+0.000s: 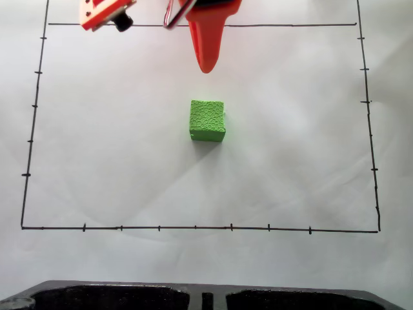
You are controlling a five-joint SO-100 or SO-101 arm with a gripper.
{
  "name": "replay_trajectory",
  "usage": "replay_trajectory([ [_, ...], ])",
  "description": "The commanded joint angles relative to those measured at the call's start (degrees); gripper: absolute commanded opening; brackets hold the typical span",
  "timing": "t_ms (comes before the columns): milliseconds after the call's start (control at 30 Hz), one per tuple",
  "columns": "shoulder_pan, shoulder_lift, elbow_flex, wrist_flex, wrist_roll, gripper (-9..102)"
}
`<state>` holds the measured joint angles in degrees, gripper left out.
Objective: Grasp the colored block, Place it on the black dot, and then return the arm to the default position.
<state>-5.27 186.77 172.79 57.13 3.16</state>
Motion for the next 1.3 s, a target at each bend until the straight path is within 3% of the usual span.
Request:
replay_trajectory([
  [0,1.2,0.5,-0.2,-0.8,0.8,0],
  [1267,0.5,0.5,-0.2,-0.8,-0.1,0],
])
